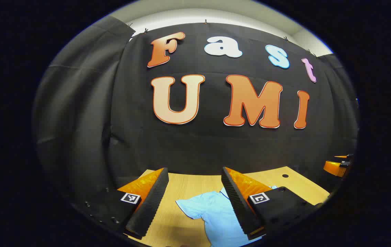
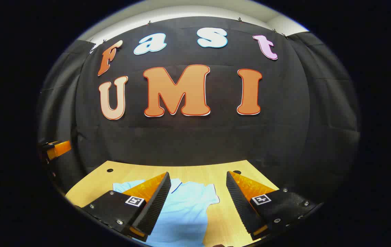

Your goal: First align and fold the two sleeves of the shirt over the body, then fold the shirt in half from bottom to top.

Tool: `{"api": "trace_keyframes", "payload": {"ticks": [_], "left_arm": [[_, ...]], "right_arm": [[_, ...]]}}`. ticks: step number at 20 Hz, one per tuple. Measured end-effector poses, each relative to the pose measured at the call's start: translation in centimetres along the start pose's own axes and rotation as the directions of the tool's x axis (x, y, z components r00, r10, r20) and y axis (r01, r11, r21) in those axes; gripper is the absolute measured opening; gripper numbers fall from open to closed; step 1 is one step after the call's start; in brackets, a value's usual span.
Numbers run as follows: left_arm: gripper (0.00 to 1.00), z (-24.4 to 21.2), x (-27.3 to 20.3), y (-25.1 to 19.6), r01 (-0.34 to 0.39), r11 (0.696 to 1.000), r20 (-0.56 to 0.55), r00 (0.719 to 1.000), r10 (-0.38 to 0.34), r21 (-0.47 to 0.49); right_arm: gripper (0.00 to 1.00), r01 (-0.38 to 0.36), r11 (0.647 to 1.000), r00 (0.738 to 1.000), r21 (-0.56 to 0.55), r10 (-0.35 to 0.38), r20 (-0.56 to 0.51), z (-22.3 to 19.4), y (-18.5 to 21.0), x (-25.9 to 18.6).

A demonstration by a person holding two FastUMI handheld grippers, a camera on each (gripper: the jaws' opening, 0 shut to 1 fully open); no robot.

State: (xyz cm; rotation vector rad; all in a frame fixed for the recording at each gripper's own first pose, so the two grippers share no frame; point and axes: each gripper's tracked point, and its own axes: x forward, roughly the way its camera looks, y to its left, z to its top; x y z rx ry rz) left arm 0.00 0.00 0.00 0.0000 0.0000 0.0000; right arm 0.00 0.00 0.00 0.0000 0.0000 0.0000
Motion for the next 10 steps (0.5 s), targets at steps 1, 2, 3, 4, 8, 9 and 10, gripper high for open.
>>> {"api": "trace_keyframes", "payload": {"ticks": [1, 2, 3, 4, 8, 9, 10], "left_arm": [[1.00, 0.2, 0.3, 0.3, 0.001, 1.000, 0.004, 1.000, -0.001, 0.001], [1.00, 0.4, 0.5, 0.4, 0.006, 1.000, 0.004, 1.000, -0.006, 0.000], [1.00, 0.5, 0.9, 0.2, 0.011, 1.000, 0.004, 1.000, -0.011, -0.001], [1.00, 0.6, 1.3, 0.1, 0.020, 1.000, -0.005, 1.000, -0.020, -0.001], [1.00, 2.4, 2.1, -0.4, 0.021, 1.000, 0.024, 0.999, -0.021, 0.020], [1.00, 2.6, 2.4, -0.7, 0.021, 1.000, 0.033, 0.999, -0.022, 0.023], [0.99, 2.9, 2.5, -0.8, 0.019, 1.000, 0.035, 0.999, -0.020, 0.023]], "right_arm": [[0.98, 0.011, 1.000, 1.000, 0.018, -0.011, -0.003, 0.3, 0.0, 0.3], [0.98, 0.013, 0.999, 1.000, 0.039, -0.013, -0.020, 0.1, 0.1, 0.6], [0.98, 0.021, 0.998, 0.999, 0.054, -0.018, -0.042, -0.2, 0.3, 0.9], [0.98, 0.021, 0.999, 0.998, 0.043, -0.019, -0.058, -0.5, 0.5, 1.2], [0.98, 0.034, 0.999, 0.998, -0.001, -0.034, -0.048, 0.4, -0.1, 2.0], [0.98, 0.027, 1.000, 0.998, 0.004, -0.027, -0.049, 0.8, -0.1, 2.6], [0.98, 0.017, 1.000, 0.999, 0.015, -0.016, -0.046, 1.1, -0.1, 2.9]]}}
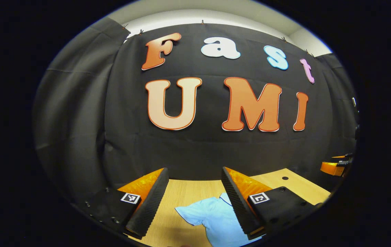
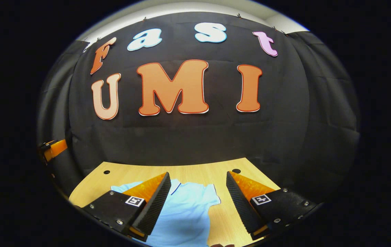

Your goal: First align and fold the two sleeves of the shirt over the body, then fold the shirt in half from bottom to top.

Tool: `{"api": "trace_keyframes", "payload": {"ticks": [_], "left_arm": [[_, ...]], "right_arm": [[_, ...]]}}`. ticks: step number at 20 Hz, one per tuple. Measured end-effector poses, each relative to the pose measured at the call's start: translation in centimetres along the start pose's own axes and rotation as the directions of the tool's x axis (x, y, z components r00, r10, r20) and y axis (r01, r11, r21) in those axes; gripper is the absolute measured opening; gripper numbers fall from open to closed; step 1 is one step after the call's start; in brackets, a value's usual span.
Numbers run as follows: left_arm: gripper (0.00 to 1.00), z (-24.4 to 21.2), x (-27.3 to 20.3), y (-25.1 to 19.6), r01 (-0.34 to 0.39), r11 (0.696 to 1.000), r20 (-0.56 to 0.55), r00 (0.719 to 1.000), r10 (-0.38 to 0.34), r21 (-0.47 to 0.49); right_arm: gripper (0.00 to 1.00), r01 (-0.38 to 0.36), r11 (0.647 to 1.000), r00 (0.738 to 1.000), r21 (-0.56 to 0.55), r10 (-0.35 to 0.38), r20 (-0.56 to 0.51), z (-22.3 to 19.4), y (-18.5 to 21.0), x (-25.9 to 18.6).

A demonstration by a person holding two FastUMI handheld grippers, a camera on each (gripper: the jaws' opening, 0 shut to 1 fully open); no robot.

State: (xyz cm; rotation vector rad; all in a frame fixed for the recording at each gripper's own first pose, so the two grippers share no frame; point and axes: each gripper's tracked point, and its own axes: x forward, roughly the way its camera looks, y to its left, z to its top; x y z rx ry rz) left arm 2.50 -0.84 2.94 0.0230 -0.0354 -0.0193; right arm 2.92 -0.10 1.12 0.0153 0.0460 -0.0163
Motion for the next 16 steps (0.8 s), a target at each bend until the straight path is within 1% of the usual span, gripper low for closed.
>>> {"api": "trace_keyframes", "payload": {"ticks": [2, 5, 10, 12, 14, 16], "left_arm": [[1.00, -0.2, 0.5, -0.3, -0.005, 1.000, -0.006, 1.000, 0.005, -0.002], [0.99, -0.2, 1.0, -0.9, -0.006, 1.000, -0.008, 1.000, 0.006, -0.001], [1.00, -0.3, 1.8, -1.3, -0.024, 1.000, -0.010, 1.000, 0.024, 0.000], [1.00, -0.4, 2.2, -1.5, -0.025, 1.000, -0.011, 1.000, 0.025, -0.005], [0.99, -0.7, 2.5, -1.4, -0.029, 1.000, -0.017, 0.999, 0.029, -0.003], [0.99, -1.3, 3.0, -1.3, -0.035, 0.999, -0.028, 0.999, 0.035, -0.004]], "right_arm": [[0.98, -0.022, 0.999, 1.000, 0.029, 0.022, -0.005, 0.2, -0.2, 0.5], [0.98, -0.013, 0.999, 1.000, 0.049, 0.013, -0.015, 0.3, -1.1, 1.3], [0.97, -0.026, 1.000, 1.000, 0.010, 0.026, -0.017, 0.0, -1.1, 1.5], [0.98, -0.022, 1.000, 0.999, 0.015, 0.023, -0.048, -0.7, -1.5, 2.0], [0.98, 0.009, 1.000, 0.998, 0.015, -0.009, -0.063, -1.0, -2.4, 2.8], [0.98, 0.022, 1.000, 0.996, 0.005, -0.021, -0.092, -1.4, -3.0, 3.9]]}}
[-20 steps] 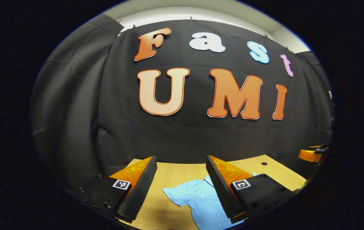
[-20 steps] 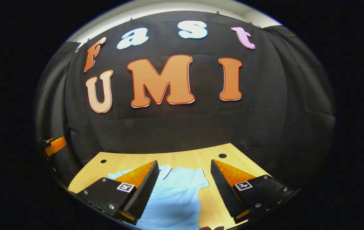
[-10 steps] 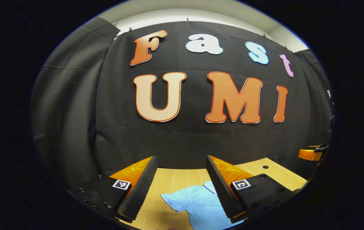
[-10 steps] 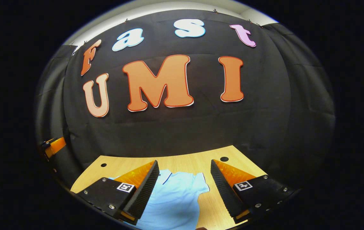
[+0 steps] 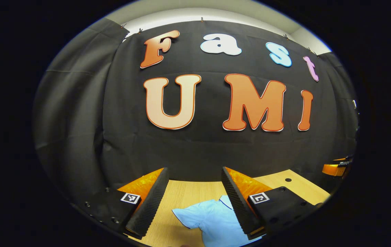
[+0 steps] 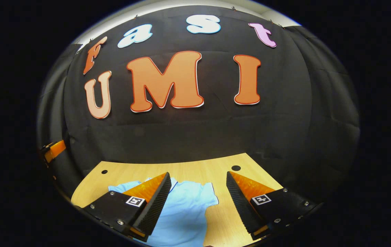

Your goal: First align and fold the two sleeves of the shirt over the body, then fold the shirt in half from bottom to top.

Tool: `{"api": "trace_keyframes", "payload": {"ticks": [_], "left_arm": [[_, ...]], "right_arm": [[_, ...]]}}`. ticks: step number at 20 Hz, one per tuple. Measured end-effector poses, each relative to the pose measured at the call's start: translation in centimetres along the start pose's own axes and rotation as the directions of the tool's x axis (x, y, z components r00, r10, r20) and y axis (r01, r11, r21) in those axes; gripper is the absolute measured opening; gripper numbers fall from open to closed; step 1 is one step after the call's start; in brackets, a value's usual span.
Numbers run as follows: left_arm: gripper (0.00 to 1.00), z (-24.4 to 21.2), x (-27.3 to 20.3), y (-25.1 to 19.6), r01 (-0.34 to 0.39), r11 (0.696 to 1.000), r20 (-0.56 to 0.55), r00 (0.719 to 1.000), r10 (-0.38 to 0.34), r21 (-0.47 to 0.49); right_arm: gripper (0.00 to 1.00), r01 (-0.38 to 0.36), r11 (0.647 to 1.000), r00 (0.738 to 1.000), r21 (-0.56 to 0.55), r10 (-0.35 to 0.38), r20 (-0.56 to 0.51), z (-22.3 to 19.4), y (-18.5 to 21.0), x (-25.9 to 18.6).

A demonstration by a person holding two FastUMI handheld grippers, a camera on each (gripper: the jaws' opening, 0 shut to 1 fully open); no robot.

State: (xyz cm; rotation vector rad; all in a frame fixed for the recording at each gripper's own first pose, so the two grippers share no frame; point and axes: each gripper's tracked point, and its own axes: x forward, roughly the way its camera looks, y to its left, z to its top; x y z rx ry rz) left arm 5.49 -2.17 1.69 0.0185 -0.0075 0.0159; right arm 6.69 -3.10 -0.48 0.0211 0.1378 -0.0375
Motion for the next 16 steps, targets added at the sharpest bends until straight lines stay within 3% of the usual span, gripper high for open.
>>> {"api": "trace_keyframes", "payload": {"ticks": [5, 8, 12, 16], "left_arm": [[1.00, -0.4, 1.1, 0.6, -0.019, 1.000, -0.013, 1.000, 0.019, 0.004], [1.00, -0.6, 1.7, 0.8, -0.029, 0.999, -0.017, 0.999, 0.030, 0.016], [1.00, -1.1, 2.5, 1.5, -0.049, 0.998, -0.027, 0.998, 0.050, 0.031], [1.00, -2.2, 3.0, 2.5, -0.073, 0.997, -0.055, 0.996, 0.074, 0.025]], "right_arm": [[0.98, -0.007, 0.999, 0.990, -0.033, 0.002, -0.144, -1.0, -1.0, 5.4], [0.98, -0.016, 0.998, 0.958, -0.056, -0.001, -0.285, -2.8, -1.5, 9.1], [0.98, -0.018, 0.999, 0.895, -0.036, 0.000, -0.445, -6.5, -2.1, 14.6], [0.98, 0.012, 1.000, 0.796, -0.024, -0.024, -0.605, -11.8, -3.1, 18.6]]}}
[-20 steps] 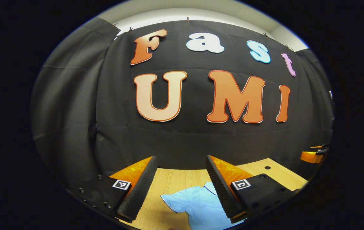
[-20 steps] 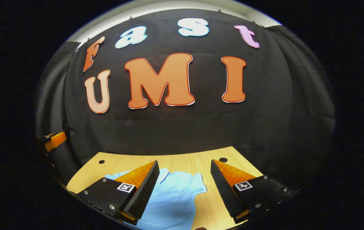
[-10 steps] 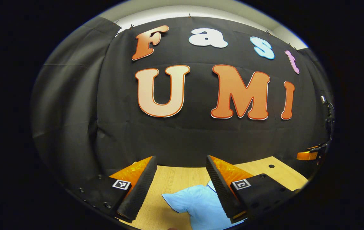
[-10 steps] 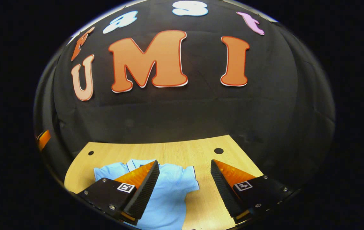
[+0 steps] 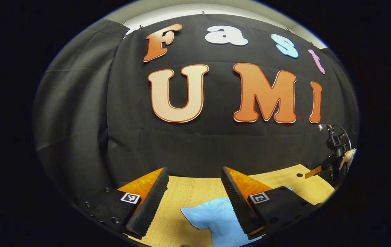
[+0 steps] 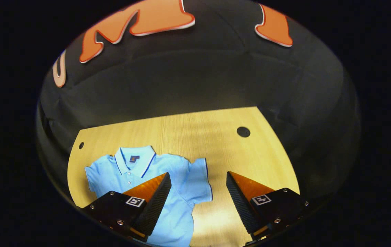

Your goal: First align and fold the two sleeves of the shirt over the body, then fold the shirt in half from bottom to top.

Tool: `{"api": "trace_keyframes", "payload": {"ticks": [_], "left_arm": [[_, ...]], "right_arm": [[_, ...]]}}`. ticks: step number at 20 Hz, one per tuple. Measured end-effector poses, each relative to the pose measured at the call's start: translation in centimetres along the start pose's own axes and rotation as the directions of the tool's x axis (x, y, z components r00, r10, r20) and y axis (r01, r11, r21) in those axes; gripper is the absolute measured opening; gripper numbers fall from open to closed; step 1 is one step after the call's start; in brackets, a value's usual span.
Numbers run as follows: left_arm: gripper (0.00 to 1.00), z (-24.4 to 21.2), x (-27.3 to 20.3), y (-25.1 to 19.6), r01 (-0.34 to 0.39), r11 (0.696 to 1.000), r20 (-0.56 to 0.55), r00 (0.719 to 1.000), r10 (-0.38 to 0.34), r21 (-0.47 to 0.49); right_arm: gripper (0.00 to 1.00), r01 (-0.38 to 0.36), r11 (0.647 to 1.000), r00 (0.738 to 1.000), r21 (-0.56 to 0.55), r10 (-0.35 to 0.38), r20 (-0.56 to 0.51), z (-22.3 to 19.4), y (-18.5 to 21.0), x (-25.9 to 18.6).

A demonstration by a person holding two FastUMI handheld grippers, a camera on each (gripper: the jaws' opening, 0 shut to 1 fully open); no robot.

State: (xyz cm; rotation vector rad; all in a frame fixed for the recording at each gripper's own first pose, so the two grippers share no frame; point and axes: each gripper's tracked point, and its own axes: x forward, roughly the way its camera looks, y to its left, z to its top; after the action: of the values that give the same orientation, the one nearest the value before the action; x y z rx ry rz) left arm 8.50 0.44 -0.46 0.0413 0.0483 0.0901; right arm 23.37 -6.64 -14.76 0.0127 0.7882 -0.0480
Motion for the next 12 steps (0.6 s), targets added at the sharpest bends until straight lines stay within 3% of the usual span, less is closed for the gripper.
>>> {"api": "trace_keyframes", "payload": {"ticks": [3, 12], "left_arm": [[1.00, -0.6, 0.2, 0.9, -0.026, 1.000, -0.021, 0.999, 0.026, 0.000], [1.00, -3.4, 0.6, 3.3, -0.091, 0.996, -0.084, 0.992, 0.090, -0.005]], "right_arm": [[0.98, 0.031, 0.999, 0.993, -0.015, -0.032, -0.111, -2.0, -1.0, 3.6], [0.98, 0.060, 0.998, 0.954, -0.034, -0.068, -0.293, -6.1, -1.5, 9.3]]}}
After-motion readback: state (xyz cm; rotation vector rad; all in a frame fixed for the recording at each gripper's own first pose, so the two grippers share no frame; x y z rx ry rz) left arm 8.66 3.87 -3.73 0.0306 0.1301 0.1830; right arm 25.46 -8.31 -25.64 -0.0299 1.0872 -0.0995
